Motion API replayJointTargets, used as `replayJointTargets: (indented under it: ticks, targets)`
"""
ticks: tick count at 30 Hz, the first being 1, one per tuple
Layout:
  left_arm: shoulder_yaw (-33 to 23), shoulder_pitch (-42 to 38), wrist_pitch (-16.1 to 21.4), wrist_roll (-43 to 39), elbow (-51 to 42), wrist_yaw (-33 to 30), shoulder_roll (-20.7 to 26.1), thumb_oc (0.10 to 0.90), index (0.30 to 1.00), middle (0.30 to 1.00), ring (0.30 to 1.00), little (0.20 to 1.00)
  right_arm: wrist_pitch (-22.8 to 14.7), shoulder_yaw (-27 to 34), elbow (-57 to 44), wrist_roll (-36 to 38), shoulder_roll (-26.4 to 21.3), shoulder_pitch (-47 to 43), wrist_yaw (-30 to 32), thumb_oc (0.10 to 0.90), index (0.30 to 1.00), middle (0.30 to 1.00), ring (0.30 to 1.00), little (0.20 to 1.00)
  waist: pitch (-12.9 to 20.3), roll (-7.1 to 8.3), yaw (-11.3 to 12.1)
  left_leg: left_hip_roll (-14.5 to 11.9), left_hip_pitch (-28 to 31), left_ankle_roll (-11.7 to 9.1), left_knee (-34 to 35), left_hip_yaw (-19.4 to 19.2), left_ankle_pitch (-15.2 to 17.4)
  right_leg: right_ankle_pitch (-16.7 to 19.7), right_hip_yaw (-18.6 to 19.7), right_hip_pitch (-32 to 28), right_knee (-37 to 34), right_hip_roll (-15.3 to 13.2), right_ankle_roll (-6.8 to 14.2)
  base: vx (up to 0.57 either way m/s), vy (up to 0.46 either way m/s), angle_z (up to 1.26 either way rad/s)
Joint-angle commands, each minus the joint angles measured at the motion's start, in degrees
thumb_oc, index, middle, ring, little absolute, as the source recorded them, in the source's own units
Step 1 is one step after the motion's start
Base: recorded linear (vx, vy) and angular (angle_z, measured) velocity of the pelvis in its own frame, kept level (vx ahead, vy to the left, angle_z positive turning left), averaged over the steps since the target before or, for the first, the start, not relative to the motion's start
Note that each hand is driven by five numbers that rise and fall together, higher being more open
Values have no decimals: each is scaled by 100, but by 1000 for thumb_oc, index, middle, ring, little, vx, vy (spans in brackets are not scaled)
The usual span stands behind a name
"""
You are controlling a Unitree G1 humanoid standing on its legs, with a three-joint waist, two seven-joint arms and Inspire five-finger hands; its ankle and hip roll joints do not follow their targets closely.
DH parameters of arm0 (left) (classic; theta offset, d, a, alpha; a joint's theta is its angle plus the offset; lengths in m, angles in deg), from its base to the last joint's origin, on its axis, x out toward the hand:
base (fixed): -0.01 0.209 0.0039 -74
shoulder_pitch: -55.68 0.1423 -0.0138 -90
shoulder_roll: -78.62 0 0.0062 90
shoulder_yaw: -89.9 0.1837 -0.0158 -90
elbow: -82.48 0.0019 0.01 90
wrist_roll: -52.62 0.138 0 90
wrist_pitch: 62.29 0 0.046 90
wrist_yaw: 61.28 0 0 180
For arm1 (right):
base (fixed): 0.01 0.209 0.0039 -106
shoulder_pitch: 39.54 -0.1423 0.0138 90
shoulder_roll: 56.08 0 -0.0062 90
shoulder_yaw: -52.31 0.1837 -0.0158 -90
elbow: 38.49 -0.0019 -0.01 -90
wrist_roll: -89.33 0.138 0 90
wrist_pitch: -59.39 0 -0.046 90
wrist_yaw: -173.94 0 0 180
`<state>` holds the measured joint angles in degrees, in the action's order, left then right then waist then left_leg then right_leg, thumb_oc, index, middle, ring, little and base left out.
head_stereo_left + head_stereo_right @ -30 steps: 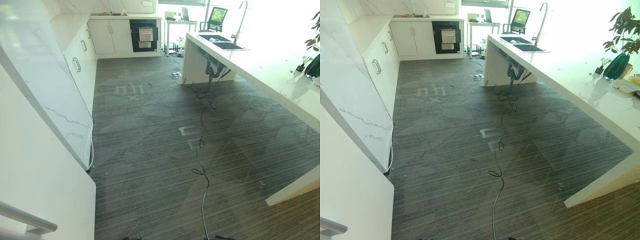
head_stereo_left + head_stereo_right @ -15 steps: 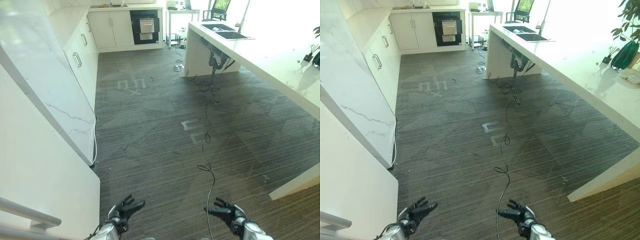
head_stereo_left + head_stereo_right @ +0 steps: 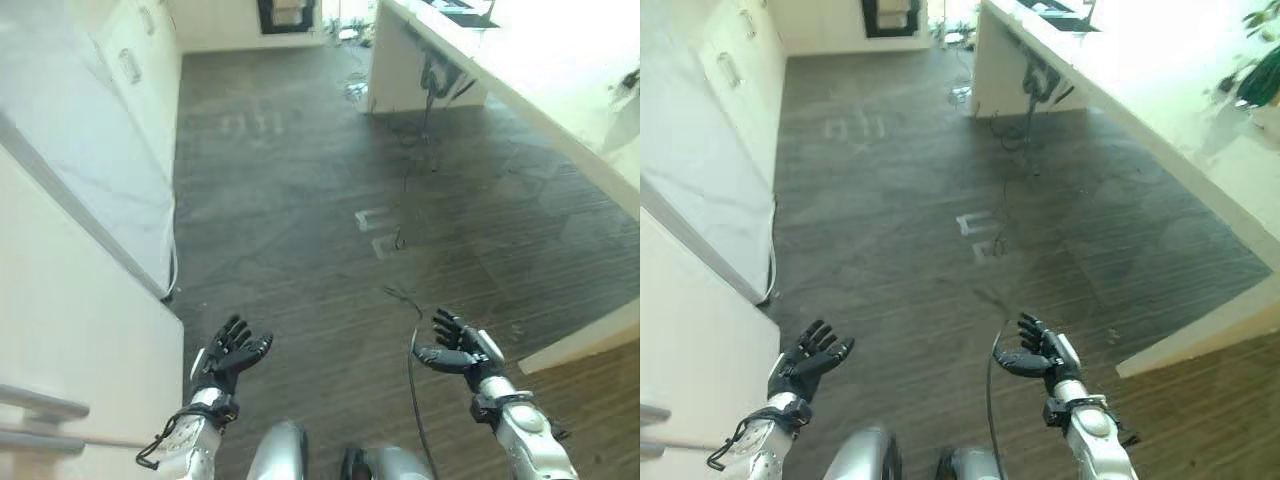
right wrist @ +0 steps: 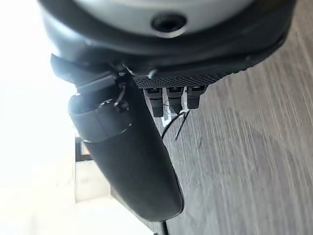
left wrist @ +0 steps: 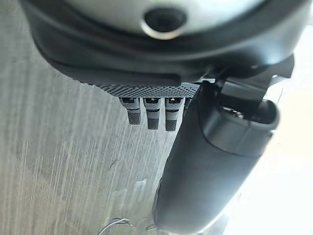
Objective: Place the dishes in the dishwasher.
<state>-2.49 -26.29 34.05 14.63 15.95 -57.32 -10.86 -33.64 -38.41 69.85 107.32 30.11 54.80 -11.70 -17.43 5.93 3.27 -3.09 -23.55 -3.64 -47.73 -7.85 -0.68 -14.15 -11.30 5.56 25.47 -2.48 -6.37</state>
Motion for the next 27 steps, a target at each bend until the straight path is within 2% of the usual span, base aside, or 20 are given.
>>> replayJointTargets:
  ticks: [1, 2, 3, 4, 5, 7, 9, 11, 12, 13, 14, 15, 16, 17, 18, 20, 22, 23, 25, 27]
  targets:
    - [-47, -202, 525, -138, -715, 170, 144, 800, 900, 900, 900, 900, -378, 98, -615, -384, -504, -306, 116, 800, 900, 900, 900, 900, 407, -329, -42, -207, 1191, -71, 3055, -342, -454, 267, 146, -704, -828, 129, 609, 296, 145, 0]
    - [-40, -140, 503, -58, -851, 170, 179, 800, 900, 900, 900, 900, -360, 144, -694, -436, -561, -253, 106, 800, 900, 900, 900, 900, 423, -469, -53, -424, 901, -165, 3055, -292, -475, 201, 153, -743, -828, 297, 621, 474, 212, 18]
    - [-86, 73, 534, 68, -1129, 276, 241, 800, 900, 900, 900, 900, -480, 351, -914, -529, -741, 19, -2, 800, 900, 900, 900, 900, 425, -565, -40, -578, 487, -332, 3055, 41, -724, 29, 309, -953, -828, 503, 603, 417, 162, 39]
    - [-103, 108, 548, 84, -1170, 296, 239, 800, 900, 900, 900, 900, -519, 387, -951, -544, -784, 67, -15, 800, 900, 900, 900, 900, 442, -600, -25, -608, 408, -343, 3055, 105, -771, 24, 344, -950, -828, 560, 586, 529, 204, 35]
    - [-180, 175, 583, 120, -1244, 354, 261, 800, 900, 900, 900, 900, -623, 429, -979, -680, -888, 101, 2, 800, 900, 900, 900, 900, 429, -589, 1, -554, 315, -334, 3055, 114, -551, -84, 379, -1080, -828, 521, 606, 398, 190, -8]
    - [-236, 173, 617, 215, -1275, 289, 351, 800, 900, 900, 900, 900, -672, 471, -1037, -1076, -1035, 62, 61, 800, 900, 900, 900, 900, 467, -586, 23, -538, 372, -275, 3055, 49, -385, -149, 355, -1236, -828, 402, 672, 410, 209, -59]
    - [-275, 110, 525, 182, -1319, 251, 474, 800, 900, 900, 900, 900, -667, 494, -1124, -1670, -1199, 75, 202, 800, 900, 900, 900, 900, 560, -526, 55, -411, 498, -112, 3055, -2, -1, -182, 329, -1445, -828, 193, 844, 371, 202, -51]
    - [-372, 75, 299, 147, -1471, 258, 609, 800, 900, 900, 900, 900, -521, 521, -1228, -2148, -1354, 113, 389, 800, 900, 900, 900, 900, 684, -439, 158, -235, 583, 36, 3055, 124, 191, -150, 215, -1666, -828, -10, 1053, 452, 228, -37]
    - [-374, 28, 97, 236, -1638, 425, 757, 800, 900, 900, 900, 900, -274, 655, -1320, -2222, -1435, 124, 618, 800, 900, 900, 900, 900, 838, -323, 206, 8, 706, 275, 3055, 249, 390, 784, -17, -1852, -828, -233, 1424, 539, 286, -38]
    - [-354, 1, 58, 311, -1642, 513, 806, 800, 900, 900, 900, 900, -193, 712, -1323, -2237, -1425, 105, 702, 800, 900, 900, 900, 900, 882, -338, 186, 135, 812, 386, 3055, 377, 486, 1398, -61, -1855, -628, -270, 1549, 532, 325, -40]
    - [-338, -18, 19, 356, -1649, 590, 841, 800, 900, 900, 900, 900, -133, 760, -1356, -2169, -1408, 96, 787, 800, 900, 900, 900, 900, 885, -373, 183, 244, 912, 472, 3055, 483, 547, 1731, -94, -1611, 63, -374, 1617, 254, 200, -21]
    - [-329, -30, -16, 381, -1661, 621, 851, 800, 900, 900, 900, 900, -100, 771, -1376, -2130, -1398, 84, 813, 800, 900, 900, 900, 900, 895, -419, 181, 256, 927, 497, 3055, 539, 554, 1869, -119, -1475, 327, -392, 1620, 216, 204, 19]
    - [-316, -43, -65, 431, -1691, 660, 879, 800, 900, 900, 900, 900, -41, 802, -1451, -2006, -1346, 66, 858, 800, 900, 900, 900, 900, 904, -501, 173, 316, 1000, 567, 3055, 643, 605, 2034, -108, -1222, 1062, -455, 1622, 248, 247, 42]
    - [-275, -56, -77, 544, -1721, 635, 865, 800, 900, 900, 900, 900, -12, 729, -1472, -1899, -1209, -61, 925, 800, 900, 900, 900, 900, 847, -579, 145, 413, 1233, 667, 3055, 691, 736, 2088, 70, -455, 2067, -615, 1535, 292, 271, 33]
    - [-222, -84, -58, 540, -1714, 565, 854, 800, 900, 900, 900, 900, -85, 632, -1389, -1838, -1099, -175, 968, 800, 900, 900, 900, 900, 814, -623, 123, 430, 1345, 691, 3055, 635, 793, 1980, 66, -64, 2165, -670, 1424, 304, 205, -5]
    - [-178, -164, -90, 504, -1688, 523, 865, 800, 900, 900, 900, 900, -122, 527, -1308, -1776, -1009, -255, 1059, 800, 900, 900, 900, 900, 787, -643, 79, 460, 1449, 665, 3055, 587, 797, 1586, -189, 38, 1361, -503, 1278, 308, 7, -1]
    - [-222, -208, -186, 447, -1781, 627, 886, 800, 900, 900, 900, 900, -180, 603, -1484, -1067, -932, -153, 1032, 800, 900, 900, 900, 900, 710, -603, -23, 447, 1597, 610, 3055, 547, 866, 1666, -563, 55, -341, -331, 1245, 356, -150, 26]
    - [-238, -186, -178, 476, -1805, 655, 886, 800, 900, 900, 900, 900, -237, 652, -1544, -843, -868, -61, 941, 800, 900, 900, 900, 900, 669, -571, -88, 445, 1700, 593, 3055, 536, 959, 1745, -619, 101, -828, -294, 1264, 358, -183, 37]
    - [-242, -137, -154, 466, -1867, 721, 872, 800, 900, 900, 900, 900, -413, 809, -1625, -229, -749, 154, 741, 800, 900, 900, 900, 900, 589, -362, -251, 672, 1905, 620, 3055, 492, 1138, 1650, -318, 854, -828, -479, 1437, 375, -173, 42]
    - [-191, -85, -97, 469, -1933, 722, 846, 800, 900, 900, 900, 900, -555, 897, -1691, 56, -583, 337, 496, 800, 900, 900, 900, 900, 591, -321, -401, 776, 2067, 667, 3055, 538, 1254, 1660, -62, 1437, -828, -556, 1499, 428, -150, 51]
